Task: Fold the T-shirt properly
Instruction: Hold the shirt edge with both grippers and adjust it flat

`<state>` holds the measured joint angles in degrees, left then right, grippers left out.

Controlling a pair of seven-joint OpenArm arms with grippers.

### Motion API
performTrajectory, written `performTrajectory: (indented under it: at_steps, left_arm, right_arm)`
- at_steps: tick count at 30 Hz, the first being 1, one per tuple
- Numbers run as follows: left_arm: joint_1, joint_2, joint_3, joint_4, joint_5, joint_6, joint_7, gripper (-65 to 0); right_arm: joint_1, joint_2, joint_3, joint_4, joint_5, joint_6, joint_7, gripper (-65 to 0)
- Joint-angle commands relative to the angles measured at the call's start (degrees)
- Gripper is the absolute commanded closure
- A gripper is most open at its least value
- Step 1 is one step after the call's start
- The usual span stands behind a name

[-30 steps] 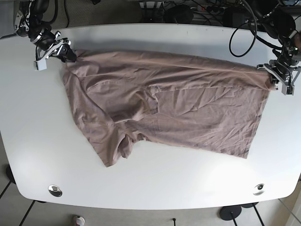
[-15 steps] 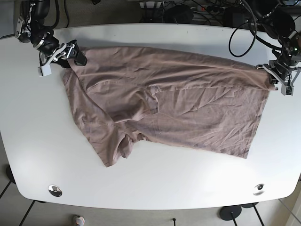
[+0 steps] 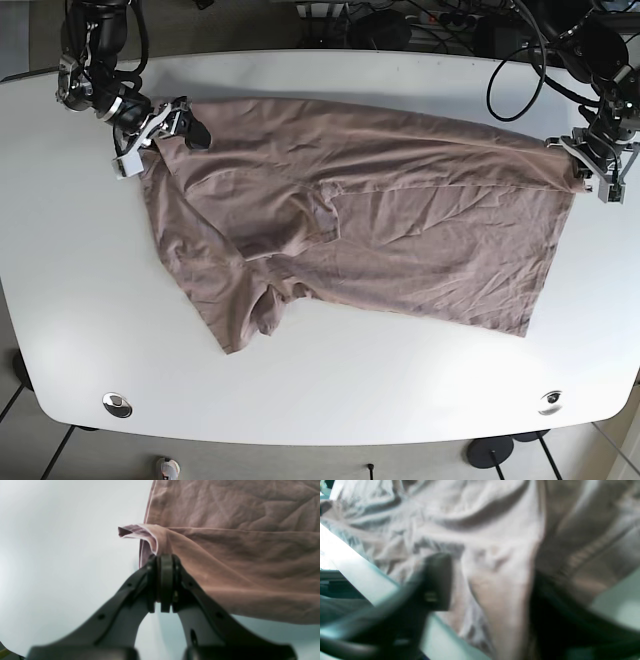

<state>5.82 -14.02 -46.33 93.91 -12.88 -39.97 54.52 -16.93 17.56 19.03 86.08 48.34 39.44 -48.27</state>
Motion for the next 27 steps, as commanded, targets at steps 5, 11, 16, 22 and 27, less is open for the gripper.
performTrajectory:
  at_steps: [5,11,16,22,27]
  left_arm:
    - [-0.5,-1.1,0.0,0.9,-0.6,0.0,-0.9,0.0]
    - [-0.6,-1.1,0.0,1.2,-0.6,0.0,-0.9,0.0]
    - [-0.6,-1.1,0.0,1.3,-0.6,0.0,-0.9,0.0]
    - [-0.6,-1.1,-0.3,1.3,-0.7,0.0,-0.9,0.0]
    - [-0.6,-1.2,-0.8,1.3,-0.7,0.0,-0.9,0.0]
  right_arm:
    - [-0.4,0.6,1.1,4.7,1.4,0.56,0.4,-2.4]
    - [-6.1,0.4,6.5,16.2,1.4,0.56,-2.9,-2.1]
    - [-9.1,-2.7,12.4,19.5,1.4,0.56,-7.0,-2.2]
    - [-13.1,-4.6,12.8,22.8,1.5,0.56,-7.2,-1.9]
    - [-16.8,-7.6,16.2,23.0,1.5,0.56,-7.2,-1.9]
